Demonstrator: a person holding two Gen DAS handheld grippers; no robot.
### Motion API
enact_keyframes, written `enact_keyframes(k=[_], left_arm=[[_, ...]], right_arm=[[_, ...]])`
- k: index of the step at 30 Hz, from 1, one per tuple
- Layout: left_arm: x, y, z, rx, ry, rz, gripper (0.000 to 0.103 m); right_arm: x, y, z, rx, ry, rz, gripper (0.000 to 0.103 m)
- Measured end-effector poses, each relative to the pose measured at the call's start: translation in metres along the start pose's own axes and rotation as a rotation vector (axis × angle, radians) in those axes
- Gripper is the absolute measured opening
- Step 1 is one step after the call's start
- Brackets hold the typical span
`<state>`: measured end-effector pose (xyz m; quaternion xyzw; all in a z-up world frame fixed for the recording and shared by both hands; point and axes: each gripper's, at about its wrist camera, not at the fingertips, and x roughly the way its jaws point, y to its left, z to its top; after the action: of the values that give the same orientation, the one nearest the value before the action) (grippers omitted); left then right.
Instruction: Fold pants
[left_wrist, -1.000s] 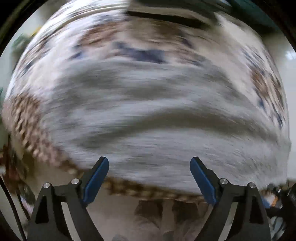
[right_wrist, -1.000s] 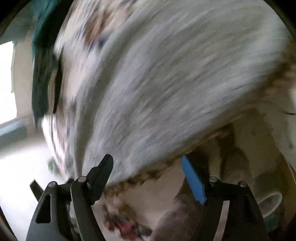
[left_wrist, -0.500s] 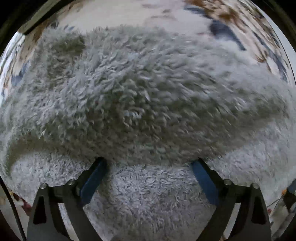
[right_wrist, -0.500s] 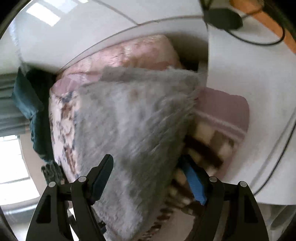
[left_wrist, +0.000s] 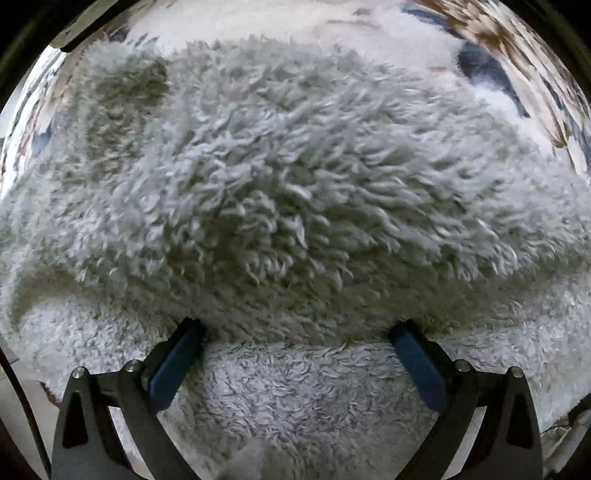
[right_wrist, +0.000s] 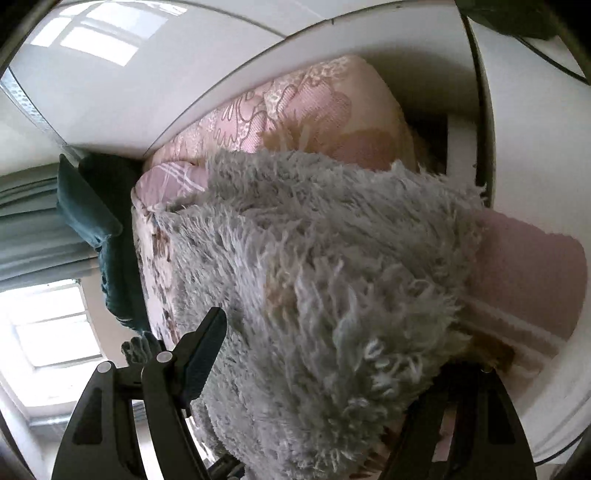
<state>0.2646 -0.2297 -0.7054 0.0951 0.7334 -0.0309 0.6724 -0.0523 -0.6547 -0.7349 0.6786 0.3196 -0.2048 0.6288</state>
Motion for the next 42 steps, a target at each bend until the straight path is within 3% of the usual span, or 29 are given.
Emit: enact_keyframes(k=[4,8,11,14,16,20,22,25,32,36,42], left_arm=[[-0.022,-0.013,-0.007,0.011,-0.055,0.036,0.103],[-0.036,-0.019,-0.016,0.006,-0.063,0.067,0.103],[-0.038,-0.034,-0.021,-0.003,-0.038,0.08,0.103],[-0.043,-0.045,-0.027,0.011,-0.035,0.065,0.103],[-0.047,-0.048,-0.038,0.022,-0.039,0.069,0.103],[-0.054,-0.052,-0.03,0.024,-0.034,0.07,0.103],[-0.063,-0.052,-0.027,0.022,-0.039,0.069,0.103],[-0.064,-0.045,-0.026,0.036,-0.049,0.096,0.103],[-0.065,-0.052,-0.034,0.136,-0.035,0.24,0.103],[-0.069,-0.038,-0.033,0.09,-0.012,0.197,0.103],[-0.084,0.019,-0.042,-0.021,-0.014,0.141,0.103]], right_arm=[[0.004,0.002,0.005,0.008,-0.011,0.039,0.072],[0.0,0.006,0.003,-0.009,-0.05,0.044,0.051],[-0.012,0.018,-0.008,-0.057,-0.055,0.058,0.042],[-0.015,0.03,-0.025,-0.111,-0.006,0.071,0.042],[-0.001,0.03,-0.026,-0.126,0.017,0.013,0.042],[0.032,0.012,0.001,0.014,0.025,0.029,0.042],[0.037,0.018,0.009,0.022,-0.004,0.058,0.042],[0.032,0.043,0.009,-0.072,-0.053,0.026,0.02],[0.02,0.094,-0.006,-0.182,-0.079,-0.023,0.017],[0.002,0.124,-0.031,-0.264,-0.066,-0.026,0.017],[0.026,0.202,-0.098,-0.467,0.035,-0.03,0.017]])
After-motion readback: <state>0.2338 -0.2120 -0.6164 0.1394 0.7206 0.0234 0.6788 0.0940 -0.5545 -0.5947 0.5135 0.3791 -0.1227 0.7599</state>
